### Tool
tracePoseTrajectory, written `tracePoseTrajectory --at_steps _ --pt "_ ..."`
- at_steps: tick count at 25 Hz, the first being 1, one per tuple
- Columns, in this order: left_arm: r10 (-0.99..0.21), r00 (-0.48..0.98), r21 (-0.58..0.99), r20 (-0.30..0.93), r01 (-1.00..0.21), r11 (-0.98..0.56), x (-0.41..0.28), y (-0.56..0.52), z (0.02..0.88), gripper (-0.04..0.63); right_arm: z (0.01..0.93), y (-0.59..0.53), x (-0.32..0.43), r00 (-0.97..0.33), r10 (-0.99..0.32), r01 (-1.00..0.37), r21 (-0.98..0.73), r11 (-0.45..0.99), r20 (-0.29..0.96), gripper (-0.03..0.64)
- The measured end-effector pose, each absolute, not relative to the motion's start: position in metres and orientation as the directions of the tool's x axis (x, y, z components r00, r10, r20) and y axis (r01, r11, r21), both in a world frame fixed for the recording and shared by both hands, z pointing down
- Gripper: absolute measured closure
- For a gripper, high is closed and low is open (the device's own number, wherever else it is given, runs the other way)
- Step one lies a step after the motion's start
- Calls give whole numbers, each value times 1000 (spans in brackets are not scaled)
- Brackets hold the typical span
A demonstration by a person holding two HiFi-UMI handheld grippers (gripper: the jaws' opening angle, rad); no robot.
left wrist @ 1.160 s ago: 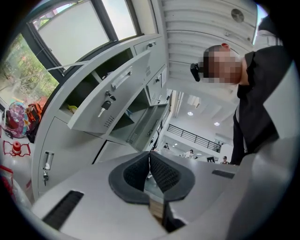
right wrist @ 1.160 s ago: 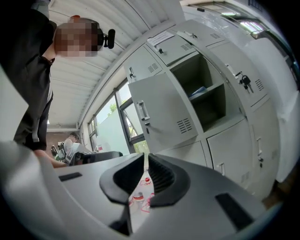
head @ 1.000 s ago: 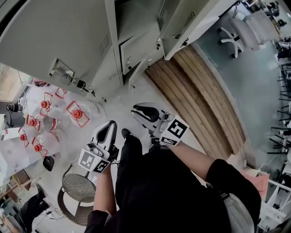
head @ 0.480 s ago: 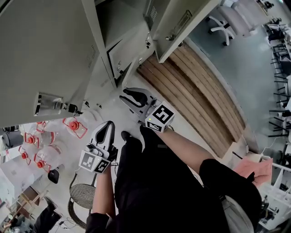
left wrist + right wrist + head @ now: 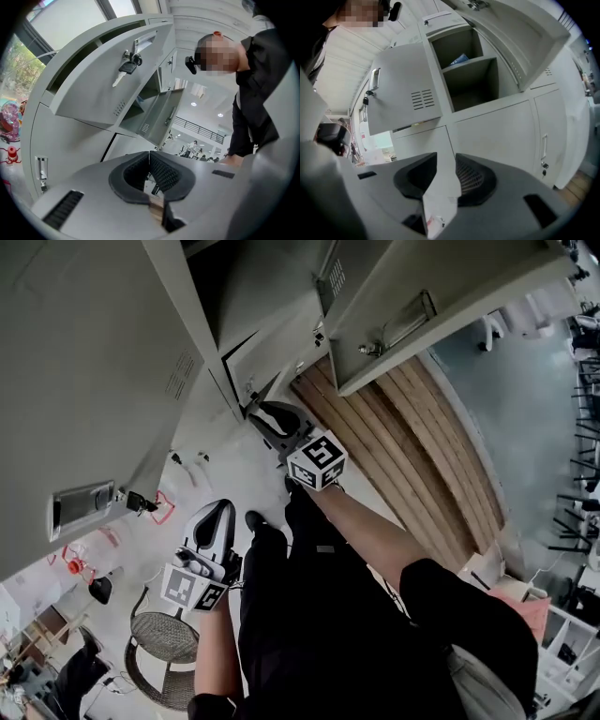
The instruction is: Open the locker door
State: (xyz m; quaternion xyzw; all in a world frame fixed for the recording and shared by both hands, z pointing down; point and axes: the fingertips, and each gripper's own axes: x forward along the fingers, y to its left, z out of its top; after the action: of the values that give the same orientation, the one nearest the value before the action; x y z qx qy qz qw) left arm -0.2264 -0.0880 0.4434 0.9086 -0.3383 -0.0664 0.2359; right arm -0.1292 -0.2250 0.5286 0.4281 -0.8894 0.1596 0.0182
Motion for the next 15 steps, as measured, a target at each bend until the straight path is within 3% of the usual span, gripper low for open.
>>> tracePoseTrajectory --at_steps 15 --pt "-728 678 486 97 -671 -560 -218 -82 467 578 618 -273 -128 -670 -676 -742 -251 621 306 477"
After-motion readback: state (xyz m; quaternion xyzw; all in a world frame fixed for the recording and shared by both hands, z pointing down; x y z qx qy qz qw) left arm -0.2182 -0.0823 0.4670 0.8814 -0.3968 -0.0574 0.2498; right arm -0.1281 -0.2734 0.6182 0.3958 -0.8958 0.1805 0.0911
